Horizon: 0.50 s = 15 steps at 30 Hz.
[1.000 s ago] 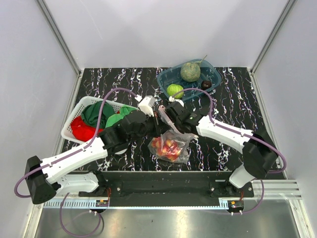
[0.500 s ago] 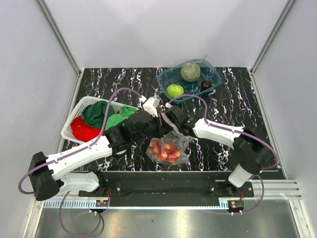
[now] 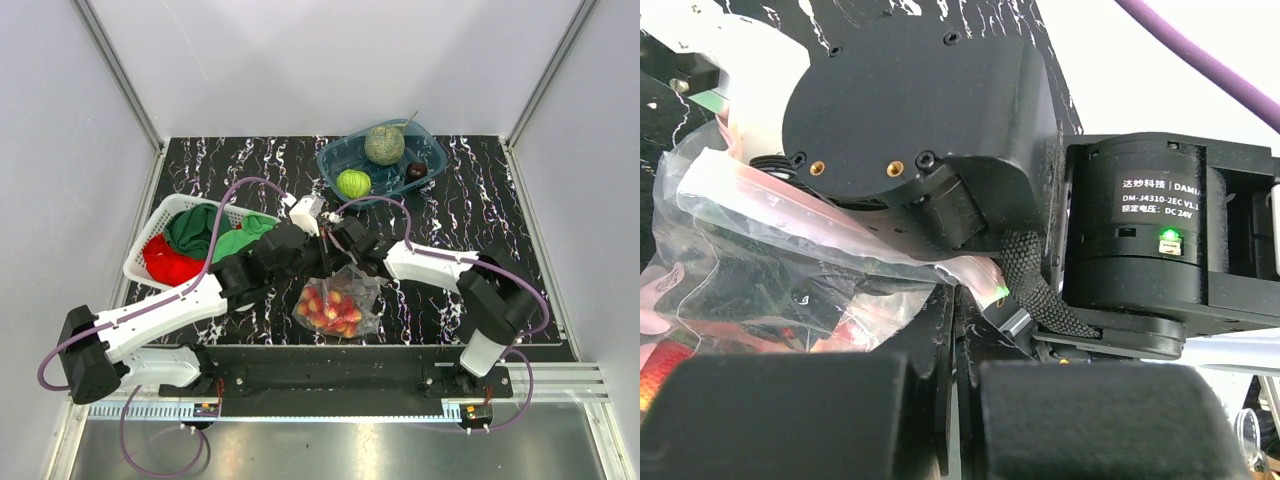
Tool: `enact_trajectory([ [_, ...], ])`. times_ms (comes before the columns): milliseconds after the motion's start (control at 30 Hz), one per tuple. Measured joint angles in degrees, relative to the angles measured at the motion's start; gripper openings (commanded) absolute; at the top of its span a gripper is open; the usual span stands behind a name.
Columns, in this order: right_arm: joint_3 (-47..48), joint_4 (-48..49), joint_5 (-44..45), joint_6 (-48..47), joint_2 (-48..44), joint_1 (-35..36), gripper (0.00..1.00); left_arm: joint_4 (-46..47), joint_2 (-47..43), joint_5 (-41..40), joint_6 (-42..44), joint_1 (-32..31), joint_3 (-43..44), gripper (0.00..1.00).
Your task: Open the zip-top bag and remove the fake food
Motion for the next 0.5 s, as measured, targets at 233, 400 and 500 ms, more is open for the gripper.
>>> enact_trajectory([
  [233,-0.46,-2.67,2.71,-2.21,-5.4,-0.02,0.0,0.37,-0.66,-0.04,-0.61,-0.11,-0.35,0.0],
  [400,-0.37,-6.51,6.29,-4.96,-15.54,-0.02,0.0,0.35,-3.5,-1.03,-0.83,-0.11,-0.44,0.0],
  [500,-0.26,-8.26,8.63,-6.88,-22.51,-0.09,0.0,0.37,-5.62,-1.97,-1.16,-0.15,-0.44,0.0],
])
